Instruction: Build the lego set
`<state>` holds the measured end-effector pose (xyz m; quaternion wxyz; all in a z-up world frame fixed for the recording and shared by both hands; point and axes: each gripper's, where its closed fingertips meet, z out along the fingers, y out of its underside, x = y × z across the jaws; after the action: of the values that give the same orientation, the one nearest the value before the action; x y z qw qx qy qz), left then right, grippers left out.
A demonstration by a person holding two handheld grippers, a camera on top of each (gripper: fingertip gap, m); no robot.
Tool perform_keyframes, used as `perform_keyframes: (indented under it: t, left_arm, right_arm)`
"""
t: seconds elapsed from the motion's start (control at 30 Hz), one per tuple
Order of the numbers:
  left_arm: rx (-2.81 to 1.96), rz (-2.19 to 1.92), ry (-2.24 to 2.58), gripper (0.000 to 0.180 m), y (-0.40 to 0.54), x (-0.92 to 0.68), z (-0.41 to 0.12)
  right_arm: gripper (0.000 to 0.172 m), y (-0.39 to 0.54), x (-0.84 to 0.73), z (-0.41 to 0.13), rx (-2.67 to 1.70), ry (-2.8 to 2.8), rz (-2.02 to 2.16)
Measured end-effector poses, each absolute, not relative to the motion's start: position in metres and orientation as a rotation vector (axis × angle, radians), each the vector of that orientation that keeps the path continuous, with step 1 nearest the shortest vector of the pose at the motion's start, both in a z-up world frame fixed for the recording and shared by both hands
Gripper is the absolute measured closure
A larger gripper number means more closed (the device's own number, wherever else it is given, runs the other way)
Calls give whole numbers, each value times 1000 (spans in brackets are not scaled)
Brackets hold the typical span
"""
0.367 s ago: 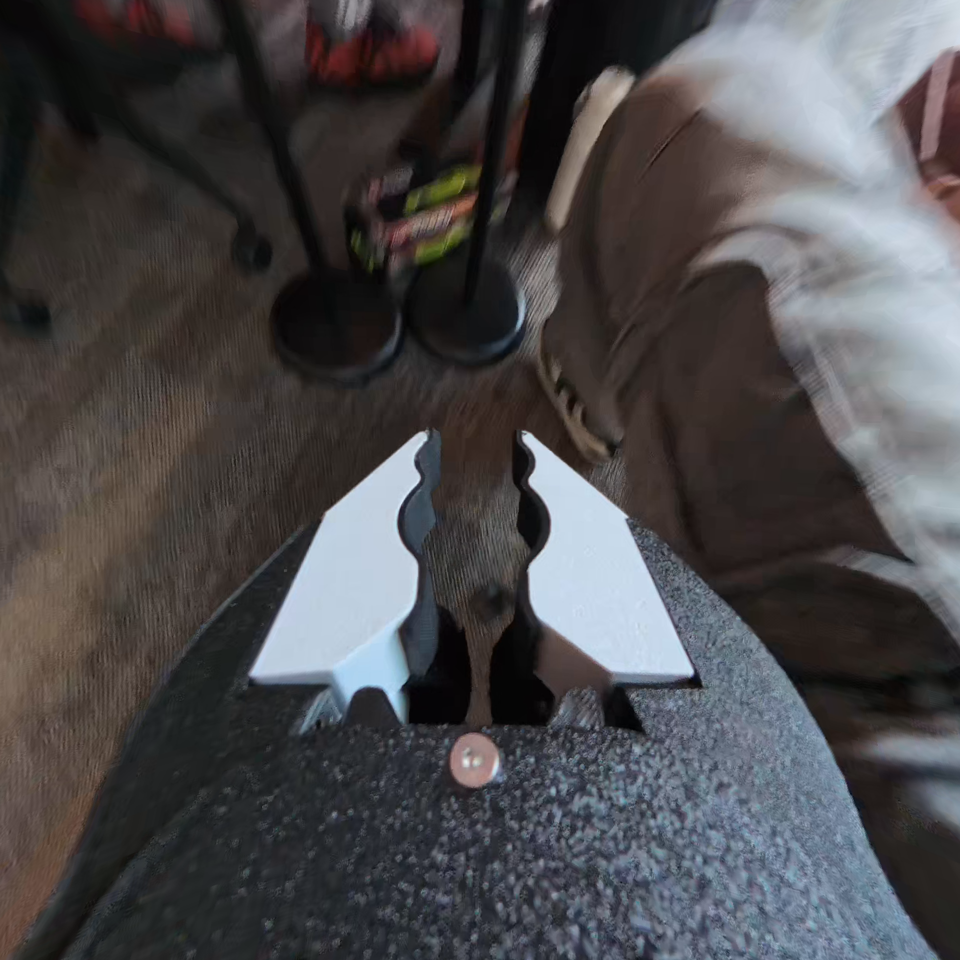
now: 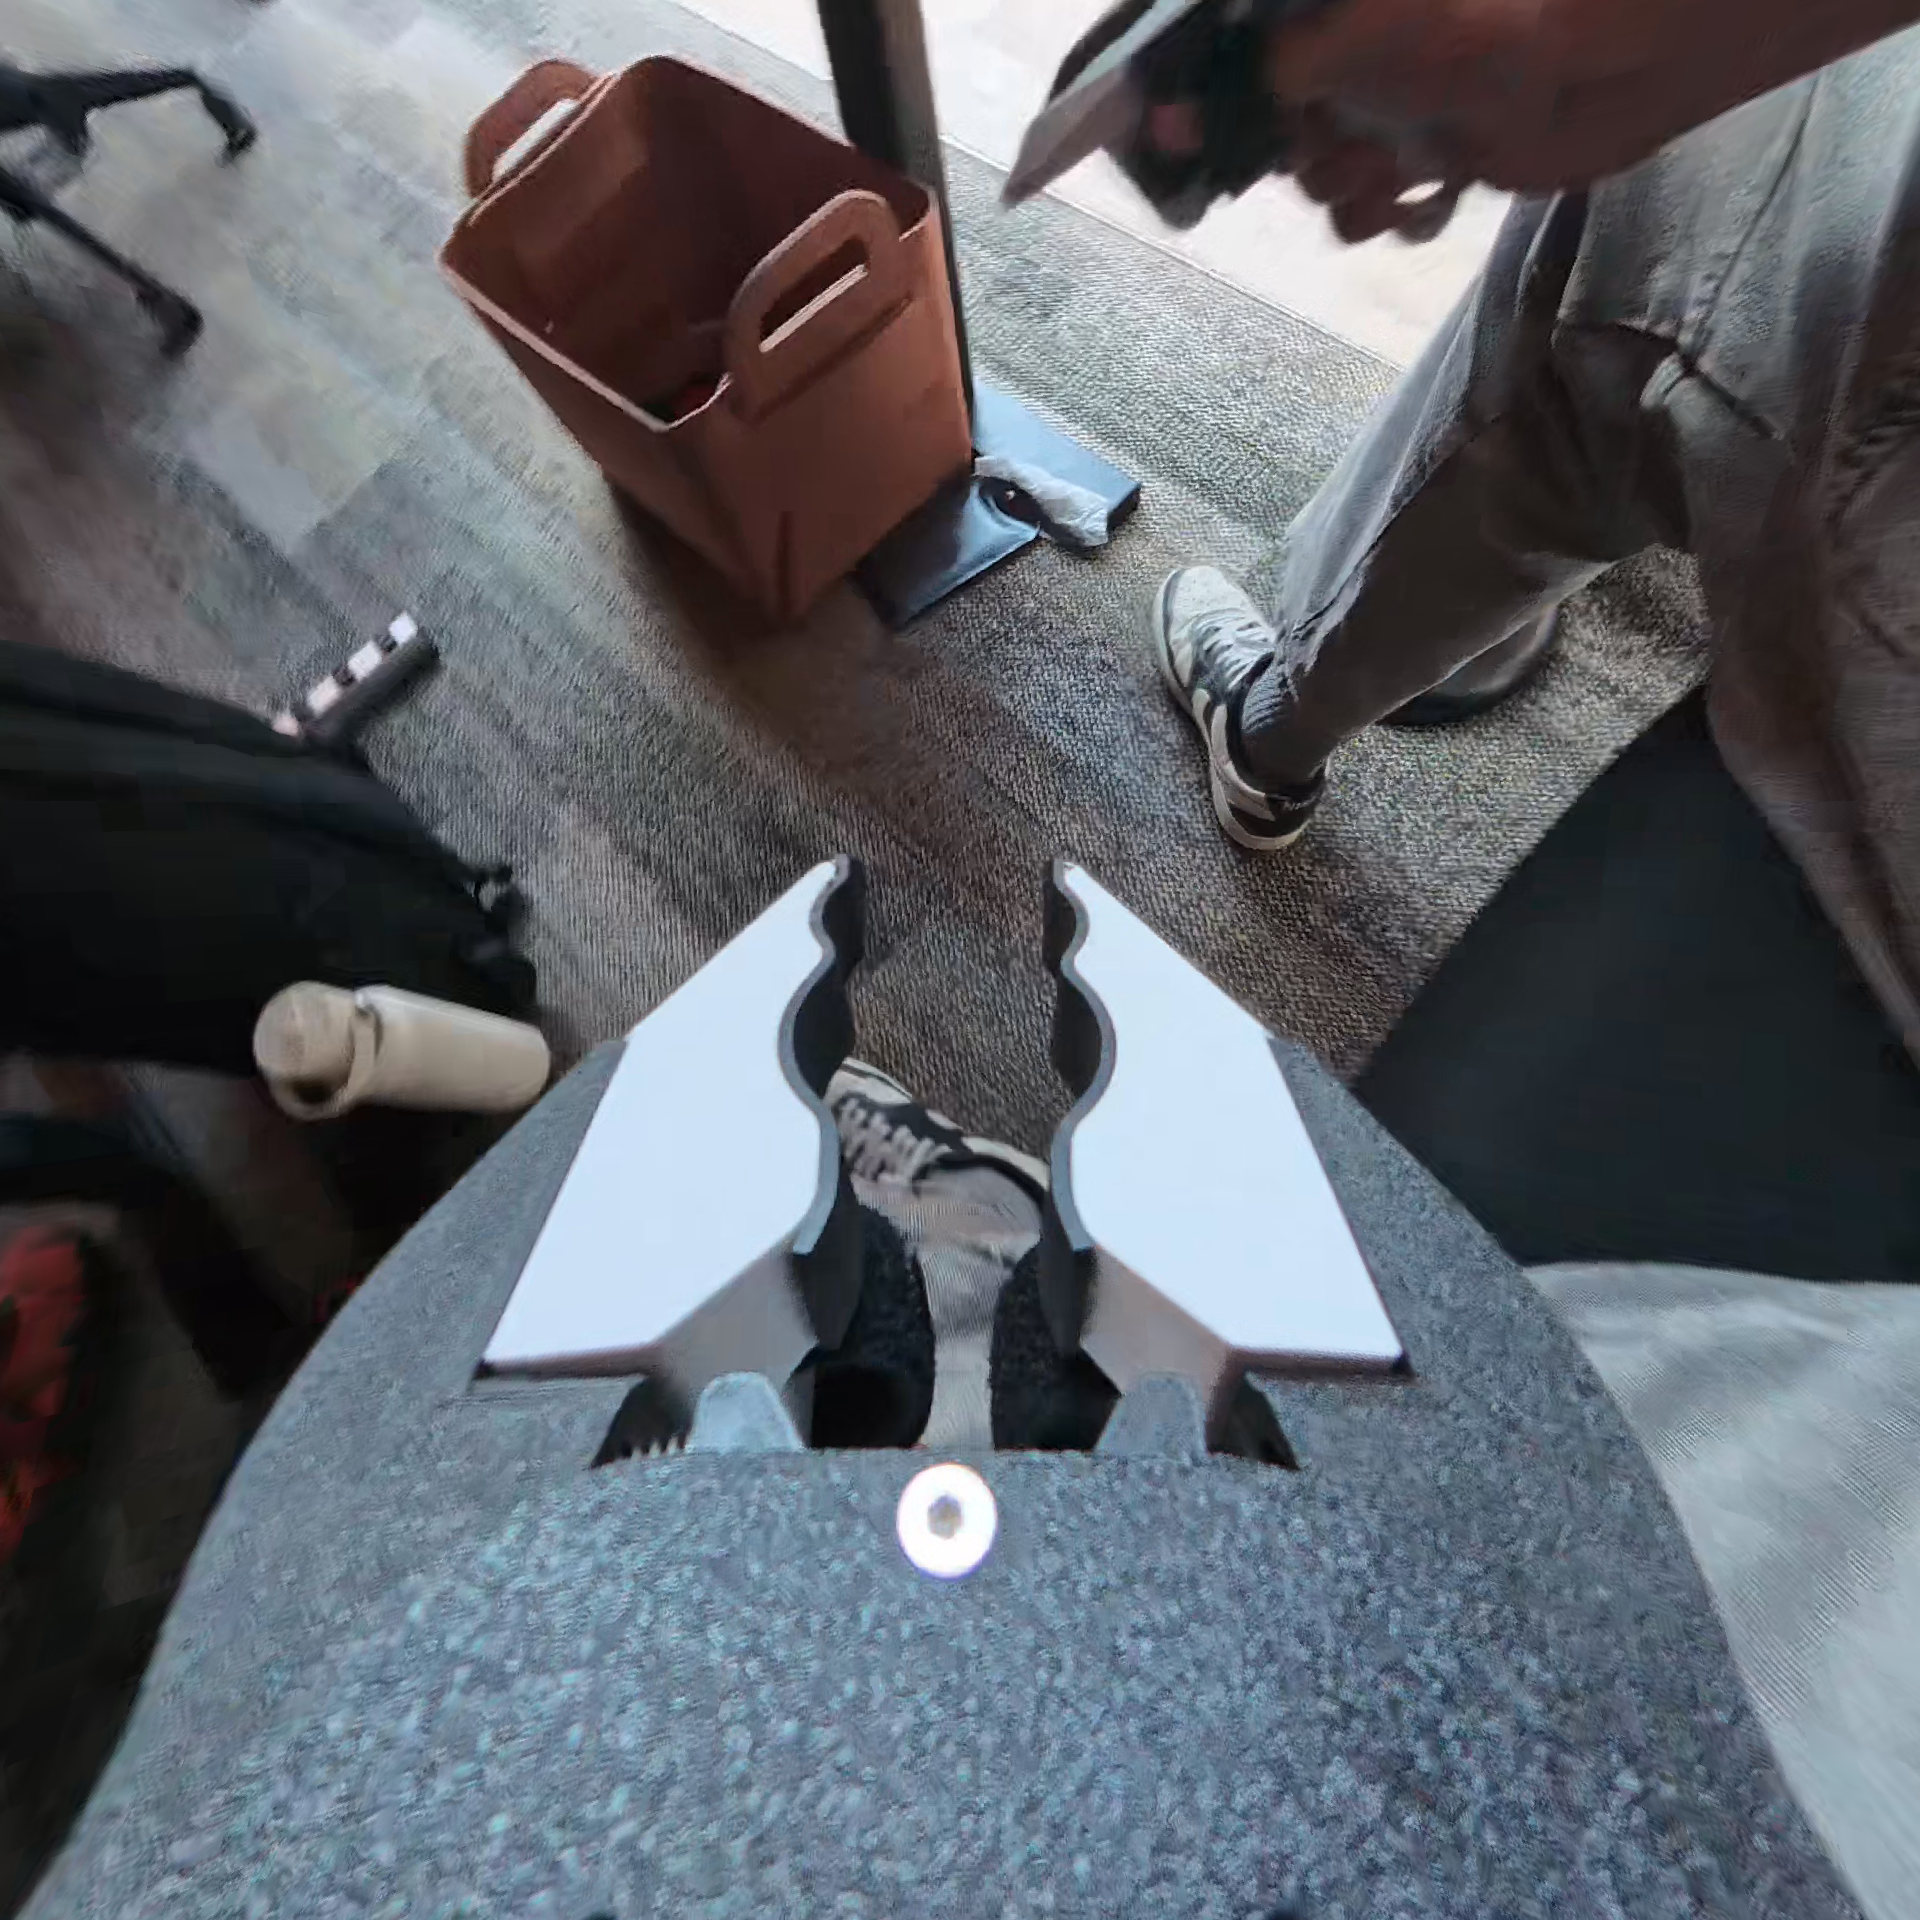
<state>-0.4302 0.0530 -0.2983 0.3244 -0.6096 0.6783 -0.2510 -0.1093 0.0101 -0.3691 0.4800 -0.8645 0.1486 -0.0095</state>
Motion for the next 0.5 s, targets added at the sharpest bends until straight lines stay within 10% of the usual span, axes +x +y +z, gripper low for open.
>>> perform_keyframes:
  t: [0.5]
  left_arm:
    - [-1735,-504,2295,142,79,-247,-458]
  right_arm:
    - [141,89,217,-828,-1886,1077,-414]
